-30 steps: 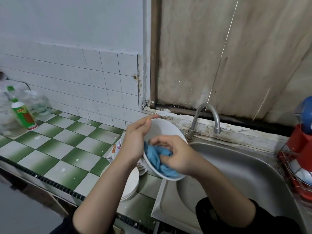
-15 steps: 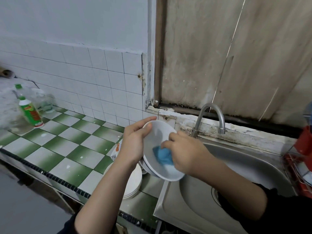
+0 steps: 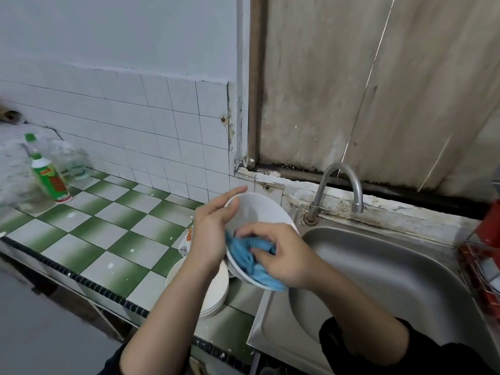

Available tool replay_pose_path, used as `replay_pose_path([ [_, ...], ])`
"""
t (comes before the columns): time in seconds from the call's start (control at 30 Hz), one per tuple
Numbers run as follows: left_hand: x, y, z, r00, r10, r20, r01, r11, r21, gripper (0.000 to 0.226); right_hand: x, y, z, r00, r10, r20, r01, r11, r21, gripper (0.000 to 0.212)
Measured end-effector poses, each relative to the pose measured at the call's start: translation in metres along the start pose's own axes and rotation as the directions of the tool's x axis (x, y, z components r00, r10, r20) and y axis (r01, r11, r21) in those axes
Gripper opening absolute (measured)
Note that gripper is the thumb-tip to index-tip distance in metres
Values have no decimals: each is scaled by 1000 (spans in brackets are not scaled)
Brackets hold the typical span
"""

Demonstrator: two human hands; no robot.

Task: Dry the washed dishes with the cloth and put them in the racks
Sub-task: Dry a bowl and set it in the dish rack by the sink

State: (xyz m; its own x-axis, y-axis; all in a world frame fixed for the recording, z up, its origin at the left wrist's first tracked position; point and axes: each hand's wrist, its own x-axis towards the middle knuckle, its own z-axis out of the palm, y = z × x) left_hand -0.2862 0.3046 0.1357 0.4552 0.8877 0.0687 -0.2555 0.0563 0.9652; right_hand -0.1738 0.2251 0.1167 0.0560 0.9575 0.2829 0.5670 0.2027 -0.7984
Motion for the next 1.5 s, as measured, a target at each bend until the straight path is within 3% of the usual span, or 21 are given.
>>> replay_pose_path([
  [0.03,2,2,-5,1000,-2,-7,2,1000,24,28,-2,0,-8,992,-55,113,76,979,-187,36],
  [0.1,4,5,-11,1000,-14,-6,15,999,36,26,-1,0,-26,958,-55,282,205,818,-538,37],
  [0.17,3,5,-11,999,-38,3,38,999,28,27,6,2,-39,973,-88,214,218,659,-720,37],
  [0.27,3,3,-6,997,-73,30,73,997,-12,27,20,12,-41,967,-246,-74,120,687,-717,29],
  [0.37,5,3,-1,996,-78,46,81,995,-65,28,34,17,-22,902,-287,-323,119,884,-452,27],
  [0.43,7,7,-2,991,-106,77,117,981,-157,30,35,8,-10,943,-157,-292,119,982,-146,28],
  [0.5,10,11,-8,992,-108,72,118,982,-150,29,27,-2,-6,994,-104,-21,103,994,-26,30],
  [0.57,13,14,-14,995,-85,49,86,996,-36,27,21,-11,-18,959,-131,253,176,971,-165,30],
  [0.63,14,14,-15,997,-71,41,70,997,21,26,22,-14,-35,892,-22,451,265,835,-483,31],
  [0.7,13,12,-13,997,-68,42,67,998,17,26,27,-11,-44,940,84,330,214,608,-764,35],
  [0.73,14,12,-12,997,-69,42,69,998,-7,26,29,-8,-47,984,9,179,145,553,-820,35],
  [0.77,14,12,-10,997,-72,42,74,997,-37,26,32,-5,-47,988,-151,18,102,571,-815,33],
  [0.83,15,12,-8,996,-73,56,76,995,-57,28,37,4,-46,934,-307,-183,94,706,-702,28],
  [0.9,15,11,-4,995,-62,72,66,997,-44,29,46,9,-38,935,-292,-200,138,821,-554,26],
  [0.97,16,11,-1,994,-86,63,92,990,-111,27,47,2,-24,969,-206,-138,148,926,-347,27],
  [1.03,20,14,-4,992,-119,41,124,979,-163,27,42,-4,-15,995,-92,24,95,976,-196,30],
  [1.13,25,19,-14,995,-94,15,95,994,-57,26,32,-10,-26,947,-57,316,128,970,-207,37],
  [1.23,24,18,-15,996,-90,0,90,995,-53,25,26,-20,-56,925,-59,374,125,980,-153,45],
  [1.3,24,16,-16,994,-100,-49,97,994,-49,25,19,-21,-75,961,-78,264,100,992,-73,52],
  [1.4,28,16,-19,983,-147,-107,134,984,-118,27,10,-11,-90,998,-52,-33,56,992,109,66],
  [1.5,34,19,-20,965,-233,-119,201,951,-237,28,7,0,-80,928,170,-332,-10,902,432,61],
])
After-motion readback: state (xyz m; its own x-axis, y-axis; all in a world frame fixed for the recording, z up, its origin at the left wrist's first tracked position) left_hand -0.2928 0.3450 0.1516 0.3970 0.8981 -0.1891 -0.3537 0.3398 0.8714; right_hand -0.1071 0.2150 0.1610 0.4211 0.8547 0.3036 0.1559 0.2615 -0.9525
